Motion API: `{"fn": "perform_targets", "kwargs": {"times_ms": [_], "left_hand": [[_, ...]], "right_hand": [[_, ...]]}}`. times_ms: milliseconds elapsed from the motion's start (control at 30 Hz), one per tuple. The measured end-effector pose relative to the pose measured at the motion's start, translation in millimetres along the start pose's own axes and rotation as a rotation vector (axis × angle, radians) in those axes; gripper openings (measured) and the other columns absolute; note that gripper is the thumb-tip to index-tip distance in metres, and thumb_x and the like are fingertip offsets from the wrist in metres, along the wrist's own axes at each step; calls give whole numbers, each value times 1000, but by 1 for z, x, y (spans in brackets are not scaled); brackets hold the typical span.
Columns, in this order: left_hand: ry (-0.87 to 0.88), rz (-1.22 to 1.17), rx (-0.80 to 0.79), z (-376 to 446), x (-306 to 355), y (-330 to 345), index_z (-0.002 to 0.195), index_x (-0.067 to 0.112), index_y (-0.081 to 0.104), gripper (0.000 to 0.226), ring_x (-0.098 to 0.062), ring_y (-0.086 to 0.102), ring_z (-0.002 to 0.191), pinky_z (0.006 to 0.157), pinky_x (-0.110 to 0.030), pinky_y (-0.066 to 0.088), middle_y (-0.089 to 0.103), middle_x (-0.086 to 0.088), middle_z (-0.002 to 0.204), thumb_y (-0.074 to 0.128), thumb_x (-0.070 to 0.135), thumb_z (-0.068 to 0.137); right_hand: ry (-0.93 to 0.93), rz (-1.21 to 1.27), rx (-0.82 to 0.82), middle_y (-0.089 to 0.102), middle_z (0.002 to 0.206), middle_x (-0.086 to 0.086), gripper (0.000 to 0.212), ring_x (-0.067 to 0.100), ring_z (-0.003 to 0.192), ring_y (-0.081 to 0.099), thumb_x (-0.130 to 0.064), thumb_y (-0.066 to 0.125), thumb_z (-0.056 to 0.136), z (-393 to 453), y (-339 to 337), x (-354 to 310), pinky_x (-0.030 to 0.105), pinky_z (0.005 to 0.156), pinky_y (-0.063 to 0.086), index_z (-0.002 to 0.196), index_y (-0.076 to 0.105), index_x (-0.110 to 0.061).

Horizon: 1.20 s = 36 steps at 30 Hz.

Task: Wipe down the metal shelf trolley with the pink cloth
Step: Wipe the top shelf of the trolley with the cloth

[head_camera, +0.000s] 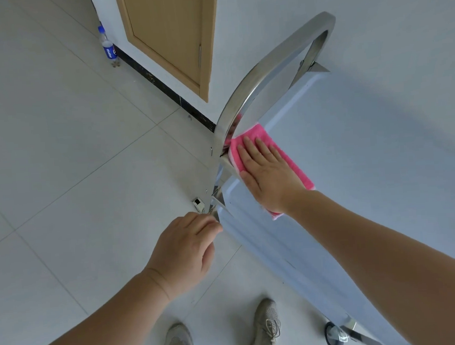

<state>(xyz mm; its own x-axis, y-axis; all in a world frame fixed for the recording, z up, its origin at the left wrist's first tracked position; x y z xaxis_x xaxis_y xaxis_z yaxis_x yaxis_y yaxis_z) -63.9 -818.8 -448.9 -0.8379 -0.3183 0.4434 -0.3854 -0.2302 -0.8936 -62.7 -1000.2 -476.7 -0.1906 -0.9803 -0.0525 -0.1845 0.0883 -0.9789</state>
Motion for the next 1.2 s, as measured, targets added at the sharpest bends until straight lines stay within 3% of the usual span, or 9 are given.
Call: {"fn": "perform_targets", "kwargs": {"times_ms": [133,233,333,400,533,733,933,1067,1200], "left_hand": [[6,-1,5,-8,-5,-4,93,15,65,30,-18,57,81,70,-22,37,64,4,94,40,15,76],[16,-10,19,-10,-6,-6,92,14,66,30,-19,58,81,71,-20,33,64,3,93,41,15,75],[31,-28,50,-7,-7,-9,92,13,65,29,-20,58,80,69,-21,36,64,2,93,42,14,75],[46,-25,72,-4,-9,-12,92,12,65,29,-21,58,79,66,-25,42,64,1,93,42,13,75],[83,-12,89,5,-10,-13,92,13,65,28,-21,58,82,65,-27,46,64,0,96,44,13,74],[52,-42,109,34,11,-3,96,11,64,24,-24,58,86,67,-33,50,61,-3,100,62,10,72],[34,-94,158,42,25,0,101,10,62,28,-25,57,89,74,-38,51,61,-5,100,66,22,76],[-45,-145,252,49,16,-11,104,5,58,47,-28,54,99,88,-37,47,59,-8,106,69,38,73],[-76,-201,387,46,3,-25,100,1,56,38,-29,57,96,84,-33,48,59,-11,104,74,21,72]], "right_hand": [[-13,25,-7,-8,157,2,57,20,144,-10,-46,6,96,-12,0,-13,36,118,-4,144,-15,-23],[-5,96,58,9,157,2,55,22,145,8,-38,26,99,-24,-6,-21,32,117,0,148,6,-21],[53,239,73,12,158,-2,60,28,135,37,-42,43,94,-37,-13,-16,44,111,33,147,21,-25],[100,397,45,12,157,-10,58,23,130,42,-37,44,92,-42,-23,-1,44,104,42,145,24,-30],[48,292,-107,23,152,-17,74,16,138,31,2,46,78,-37,-33,15,45,107,38,141,34,-36],[-4,137,-145,29,153,-5,63,17,141,24,-2,49,87,-29,-37,17,40,115,25,143,32,-25],[-151,170,57,64,105,12,31,30,95,59,-2,58,85,-41,-57,-4,42,87,50,115,64,-7],[-172,354,160,64,81,6,28,23,74,56,-6,59,76,-47,-76,-23,30,71,48,103,67,-7],[-101,570,171,61,82,4,32,17,71,56,-3,51,80,-44,-77,-35,26,66,47,110,63,-9]]}}
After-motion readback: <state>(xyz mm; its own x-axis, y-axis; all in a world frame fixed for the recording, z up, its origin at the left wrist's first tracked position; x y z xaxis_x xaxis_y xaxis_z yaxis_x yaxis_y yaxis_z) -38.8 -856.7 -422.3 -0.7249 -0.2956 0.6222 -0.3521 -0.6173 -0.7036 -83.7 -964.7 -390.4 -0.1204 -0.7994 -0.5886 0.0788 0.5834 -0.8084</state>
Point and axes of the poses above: each hand's wrist, its own z-axis towards the middle knuckle, its own y-axis out of the palm, x = y × z, the point moved 8 cm from there along z, towards the middle knuckle
